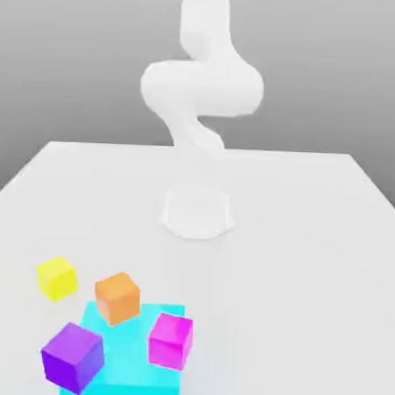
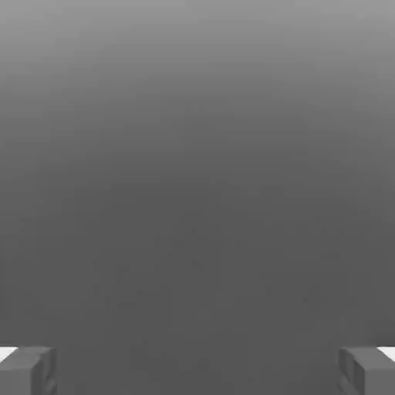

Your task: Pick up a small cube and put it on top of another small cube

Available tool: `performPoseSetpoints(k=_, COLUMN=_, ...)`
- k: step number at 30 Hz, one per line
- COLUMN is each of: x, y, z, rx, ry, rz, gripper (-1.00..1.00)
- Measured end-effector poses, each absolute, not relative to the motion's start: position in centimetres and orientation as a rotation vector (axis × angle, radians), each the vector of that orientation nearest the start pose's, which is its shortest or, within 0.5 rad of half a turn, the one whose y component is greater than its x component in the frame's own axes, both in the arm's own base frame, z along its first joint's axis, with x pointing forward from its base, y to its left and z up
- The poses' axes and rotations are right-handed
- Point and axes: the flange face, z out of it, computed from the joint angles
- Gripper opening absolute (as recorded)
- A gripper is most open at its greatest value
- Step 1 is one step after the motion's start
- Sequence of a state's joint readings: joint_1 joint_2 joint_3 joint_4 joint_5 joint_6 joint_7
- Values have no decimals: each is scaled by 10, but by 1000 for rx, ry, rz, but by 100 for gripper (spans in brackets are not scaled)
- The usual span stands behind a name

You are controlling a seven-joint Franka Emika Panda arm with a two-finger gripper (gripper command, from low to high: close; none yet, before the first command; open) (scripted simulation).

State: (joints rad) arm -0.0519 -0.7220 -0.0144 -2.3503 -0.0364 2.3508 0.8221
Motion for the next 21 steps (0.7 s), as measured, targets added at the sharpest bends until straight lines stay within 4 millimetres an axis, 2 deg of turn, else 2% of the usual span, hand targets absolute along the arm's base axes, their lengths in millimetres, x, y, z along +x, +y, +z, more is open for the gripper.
performPoseSetpoints(k=2, x=397, y=-54, z=620, rx=-2507, ry=1262, rz=-915, gripper=0)
performPoseSetpoints(k=5, x=413, y=-96, z=557, rx=-2533, ry=1415, rz=-819, gripper=0)
performPoseSetpoints(k=7, x=416, y=-124, z=514, rx=-2540, ry=1515, rz=-747, gripper=0)
performPoseSetpoints(k=10, x=409, y=-165, z=451, rx=-2534, ry=1660, rz=-627, gripper=0)
performPoseSetpoints(k=15, x=372, y=-221, z=348, rx=-2478, ry=1885, rz=-404, gripper=0)
performPoseSetpoints(k=18, x=337, y=-244, z=290, rx=-2416, ry=2005, rz=-261, gripper=0)
performPoseSetpoints(k=21, x=294, y=-260, z=237, rx=-2327, ry=2119, rz=-115, gripper=0)
